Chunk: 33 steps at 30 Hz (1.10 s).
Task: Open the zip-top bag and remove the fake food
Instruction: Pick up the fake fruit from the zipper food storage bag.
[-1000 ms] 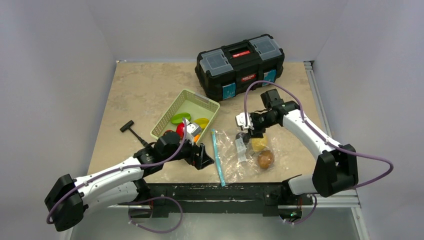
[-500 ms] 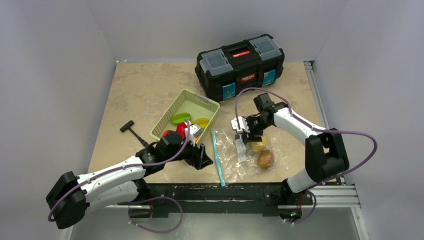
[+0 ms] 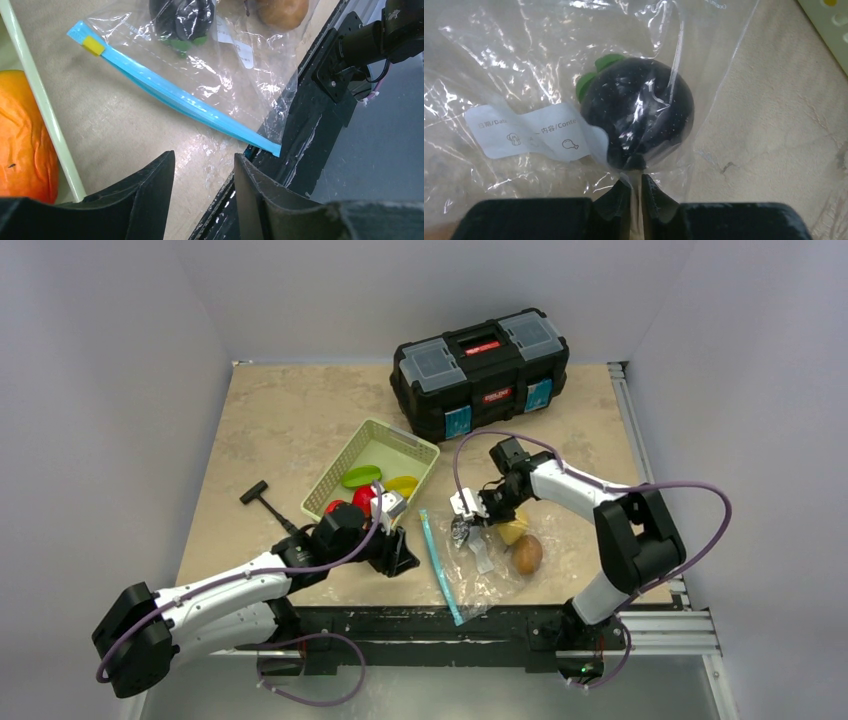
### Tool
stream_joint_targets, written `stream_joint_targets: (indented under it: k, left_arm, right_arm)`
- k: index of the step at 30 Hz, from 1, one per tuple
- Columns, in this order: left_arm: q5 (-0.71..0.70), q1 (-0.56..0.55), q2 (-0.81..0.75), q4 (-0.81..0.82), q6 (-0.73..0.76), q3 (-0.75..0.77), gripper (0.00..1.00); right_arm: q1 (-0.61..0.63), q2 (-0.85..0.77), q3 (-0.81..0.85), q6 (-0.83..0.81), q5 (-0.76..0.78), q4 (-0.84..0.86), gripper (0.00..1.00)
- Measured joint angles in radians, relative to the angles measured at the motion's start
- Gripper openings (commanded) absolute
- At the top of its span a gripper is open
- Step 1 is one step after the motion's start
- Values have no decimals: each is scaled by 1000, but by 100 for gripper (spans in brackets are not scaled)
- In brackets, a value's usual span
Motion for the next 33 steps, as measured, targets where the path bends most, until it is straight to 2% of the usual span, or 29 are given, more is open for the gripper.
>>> stream_joint_targets:
  k: [1,4,7,11,16,19,20,24,28,31,33]
  left_arm:
    - [1,0,0,0,0,-1,41]
    - [6,0,-1,0,6,-10,33]
    - [9,-4,-3,-5,20,-15,30]
    - [9,-24,-18,-7,39,-21,29]
    - [0,-63,-59,3,61,-56,28]
    - [-31,-83,-74,19,73,-76,28]
    - [-43,-89,-78,22,76,-80,29]
    - [-108,-126,-114,42,87,-98,36]
    - [-170,-150,-174,61,103,-114,51]
    - [-199,-151,-241,79,103,-142,72]
    - [-216,-151,-290,99,102,-169,90]
  right_arm:
    - [2,3,0,-2,-2,0,0]
    - [4,16,1,-2,-11,-9,0]
    - [4,21,1,-2,-32,-19,0]
    - [3,18,1,4,-51,-26,36]
    - [0,-49,2,0,-64,-58,63]
    - [-3,-121,7,-19,-83,-84,84]
    - [-3,-142,9,-27,-90,-95,86]
    - [16,-190,9,-86,-131,-121,88]
    - [87,-166,-1,-116,-129,-111,85]
    - [123,-118,-2,-119,-119,-92,81]
    - [136,-97,-2,-118,-100,-78,79]
